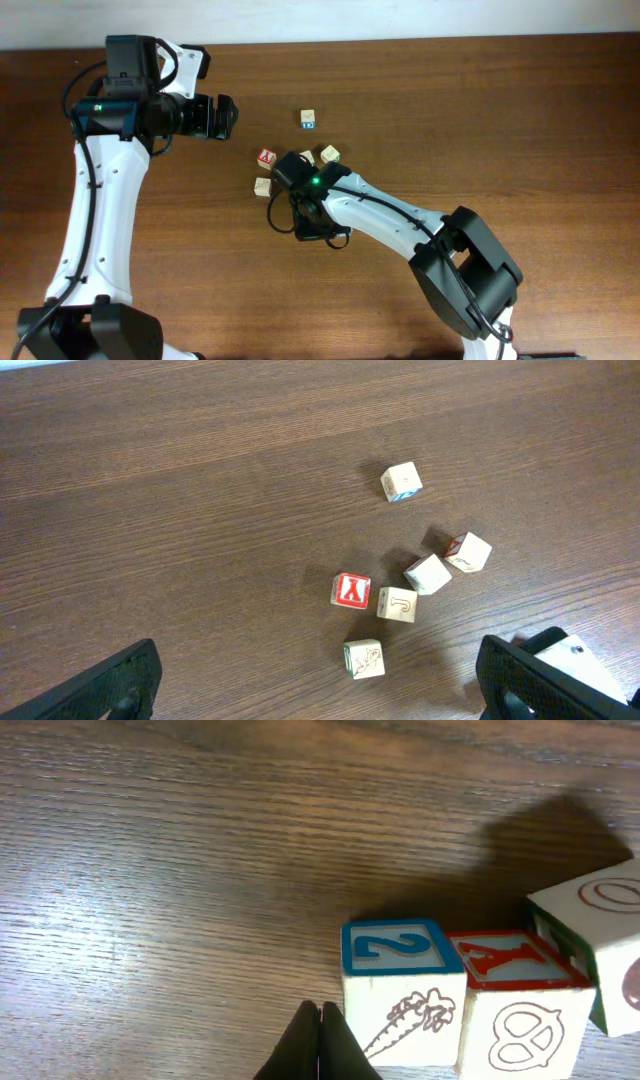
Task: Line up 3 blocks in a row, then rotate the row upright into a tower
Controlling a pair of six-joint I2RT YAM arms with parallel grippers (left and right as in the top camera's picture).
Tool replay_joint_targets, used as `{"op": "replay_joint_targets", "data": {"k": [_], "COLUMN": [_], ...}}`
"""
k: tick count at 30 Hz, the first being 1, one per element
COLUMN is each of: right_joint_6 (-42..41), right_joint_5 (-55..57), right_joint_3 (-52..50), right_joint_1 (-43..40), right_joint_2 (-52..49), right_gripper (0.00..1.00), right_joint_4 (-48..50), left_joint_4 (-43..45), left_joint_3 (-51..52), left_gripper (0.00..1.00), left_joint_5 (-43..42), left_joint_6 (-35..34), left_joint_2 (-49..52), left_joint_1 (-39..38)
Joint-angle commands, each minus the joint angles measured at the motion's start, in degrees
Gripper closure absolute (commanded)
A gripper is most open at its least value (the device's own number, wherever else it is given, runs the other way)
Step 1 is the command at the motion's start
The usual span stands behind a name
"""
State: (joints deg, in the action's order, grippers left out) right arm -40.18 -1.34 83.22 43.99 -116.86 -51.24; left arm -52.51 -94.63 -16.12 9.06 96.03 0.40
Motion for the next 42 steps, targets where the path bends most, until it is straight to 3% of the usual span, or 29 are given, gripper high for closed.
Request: {"op": "replay_joint_targets", "data": {"k": [1, 5, 12, 15, 19, 28, 38, 42], "right_joint_6": [-0.8, 2.7, 16.1, 17.6, 21.4, 21.9, 18.7, 19.0], "right_joint_5": [-1.2, -3.4, -5.7, 0.5, 0.5, 2.3, 2.0, 1.9], "right_joint_3": [-0.4, -0.4, 6.1, 6.1, 5.0, 4.2, 4.0, 4.1], "right_joint_1": [-2.1, -4.7, -9.9, -14.5, -17.1, -17.2, -20.1, -20.1], "right_joint_2": [-0.7, -0.7, 2.3, 2.2, 0.1, -3.5, -3.5, -3.5], "right_gripper": [0.96, 0.96, 0.91, 0.9, 0.9, 0.91, 0.91, 0.92], "right_joint_4": [-1.8, -4.4, -11.0, -7.9, -3.7, -6.0, -17.2, -15.6], "left_joint_4": [0.1, 0.1, 0.1, 0.1, 0.1, 0.1, 0.1, 0.1], "left_joint_3": [-1.0, -1.0, -1.0, -1.0, -1.0, -1.0, -1.0, -1.0], "left_gripper": [0.01, 0.01, 0.01, 0.01, 0.01, 0.01, 0.01, 0.01], "left_joint_5": [-0.6, -0.6, -0.6, -0.6, -0.6, -0.6, -0.6, -0.6], "left_joint_6": [0.9, 0.9, 0.9, 0.9, 0.9, 0.9, 0.9, 0.9], "left_joint_2": [-0.1, -0.1, -0.1, -0.1, -0.1, -0.1, -0.1, -0.1], "left_joint_1": [0.1, 0.1, 0.1, 0.1, 0.1, 0.2, 0.1, 0.1]}}
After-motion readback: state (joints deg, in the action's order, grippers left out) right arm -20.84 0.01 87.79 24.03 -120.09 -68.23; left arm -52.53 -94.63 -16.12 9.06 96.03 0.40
